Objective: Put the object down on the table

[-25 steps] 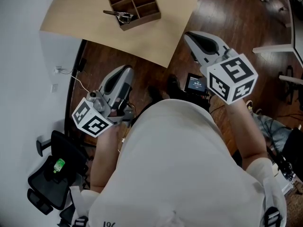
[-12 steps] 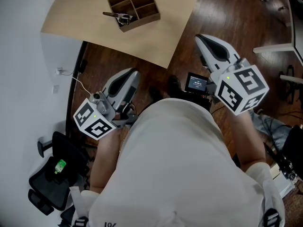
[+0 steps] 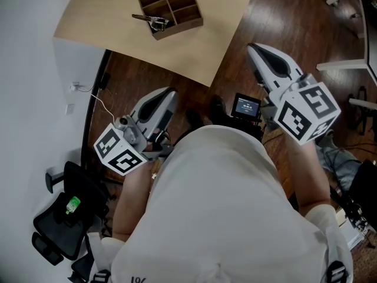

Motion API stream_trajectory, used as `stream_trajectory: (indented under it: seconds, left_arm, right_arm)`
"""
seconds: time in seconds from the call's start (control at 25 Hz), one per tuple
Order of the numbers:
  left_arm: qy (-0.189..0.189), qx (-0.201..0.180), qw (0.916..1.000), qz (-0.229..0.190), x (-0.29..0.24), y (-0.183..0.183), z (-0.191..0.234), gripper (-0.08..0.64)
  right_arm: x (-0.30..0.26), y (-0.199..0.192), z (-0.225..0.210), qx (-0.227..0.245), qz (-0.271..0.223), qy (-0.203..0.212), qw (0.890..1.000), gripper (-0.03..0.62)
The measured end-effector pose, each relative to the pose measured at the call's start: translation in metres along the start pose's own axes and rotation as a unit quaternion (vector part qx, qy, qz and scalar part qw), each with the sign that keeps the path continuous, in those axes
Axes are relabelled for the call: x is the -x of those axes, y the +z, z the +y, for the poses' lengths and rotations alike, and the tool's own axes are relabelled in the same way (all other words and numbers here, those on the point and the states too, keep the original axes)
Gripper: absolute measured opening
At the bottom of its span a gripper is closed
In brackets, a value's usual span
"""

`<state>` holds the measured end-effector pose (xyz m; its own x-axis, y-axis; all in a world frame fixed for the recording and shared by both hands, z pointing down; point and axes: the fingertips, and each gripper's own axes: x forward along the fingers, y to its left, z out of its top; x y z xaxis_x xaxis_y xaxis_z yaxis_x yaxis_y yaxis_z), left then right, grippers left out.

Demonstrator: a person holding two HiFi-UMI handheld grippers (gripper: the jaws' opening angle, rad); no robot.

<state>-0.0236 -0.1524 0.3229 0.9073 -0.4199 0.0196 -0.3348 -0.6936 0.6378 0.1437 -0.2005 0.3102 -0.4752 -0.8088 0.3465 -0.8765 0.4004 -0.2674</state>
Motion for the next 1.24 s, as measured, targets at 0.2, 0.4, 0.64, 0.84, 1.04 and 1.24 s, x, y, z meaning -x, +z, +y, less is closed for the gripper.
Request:
stream_trajectory:
  seconds: [0.2, 0.4, 0.64, 0.84, 1.04, 1.24]
  left_arm:
    - [-0.001, 0.002, 1.0, 0.003, -0.002, -0.005, -0.001, 0.002]
    - [0.0, 0.001, 1.0, 0.007, -0.002, -0.007, -0.003, 0.002]
    - [-0.005, 0.001, 0.9998, 0.021, -0.009, -0.014, -0.003, 0.002]
    - [-0.008, 0.005, 0.9995, 0.029, -0.012, -0.019, -0.005, 0.002]
    - [-0.003, 0.01, 0.9996, 0.028, -0.008, -0.017, 0.0, 0.002]
    - [0.003, 0.013, 0.9996, 0.024, -0.003, -0.013, 0.004, 0.002]
  right_arm:
    - [-0.003, 0.005, -0.001, 0.012, 0.002, 0.004, 1.0, 0.002]
    - [-0.008, 0.008, -0.001, 0.021, 0.003, 0.01, 1.0, 0.002]
    - [-0.016, 0.009, -0.004, 0.026, 0.005, 0.014, 1.0, 0.002]
    - [-0.023, 0.009, -0.004, 0.03, 0.006, 0.016, 0.999, 0.002]
    - [-0.034, 0.015, 0.0, 0.04, 0.007, 0.021, 0.999, 0.002]
    - [-0.042, 0.021, 0.001, 0.045, 0.008, 0.024, 0.999, 0.002]
